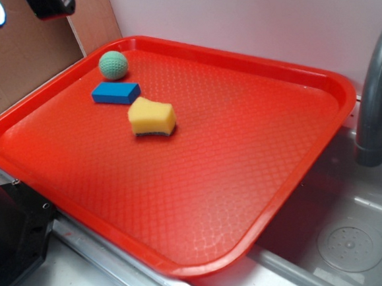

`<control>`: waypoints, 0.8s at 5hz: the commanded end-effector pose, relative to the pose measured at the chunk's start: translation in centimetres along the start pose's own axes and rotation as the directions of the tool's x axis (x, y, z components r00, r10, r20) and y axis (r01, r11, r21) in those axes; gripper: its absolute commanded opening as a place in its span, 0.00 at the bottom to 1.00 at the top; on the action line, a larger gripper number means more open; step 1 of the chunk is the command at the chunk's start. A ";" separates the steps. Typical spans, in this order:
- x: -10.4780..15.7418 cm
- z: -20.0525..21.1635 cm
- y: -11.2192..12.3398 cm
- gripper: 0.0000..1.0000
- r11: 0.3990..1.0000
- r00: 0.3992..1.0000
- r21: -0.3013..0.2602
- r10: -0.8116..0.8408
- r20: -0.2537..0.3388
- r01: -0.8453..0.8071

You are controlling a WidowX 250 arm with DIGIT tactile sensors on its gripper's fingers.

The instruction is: Grab the green ball.

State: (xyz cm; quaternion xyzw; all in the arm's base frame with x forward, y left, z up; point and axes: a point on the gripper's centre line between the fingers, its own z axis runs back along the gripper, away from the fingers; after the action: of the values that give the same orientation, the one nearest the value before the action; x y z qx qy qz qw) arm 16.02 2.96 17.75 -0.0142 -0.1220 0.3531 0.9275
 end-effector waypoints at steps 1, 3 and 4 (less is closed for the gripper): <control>4.3 -4.1 0.8 1.00 0.965 0.958 0.012 0.259 0.126 -0.262; 8.8 -9.3 0.0 1.00 0.928 0.909 0.048 0.350 0.227 -0.369; 10.7 -11.0 0.2 1.00 0.921 0.902 0.073 0.355 0.246 -0.383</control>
State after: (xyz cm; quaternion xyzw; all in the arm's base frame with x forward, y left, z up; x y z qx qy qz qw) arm 26.19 9.46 7.69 0.0639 -0.1770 0.5213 0.8324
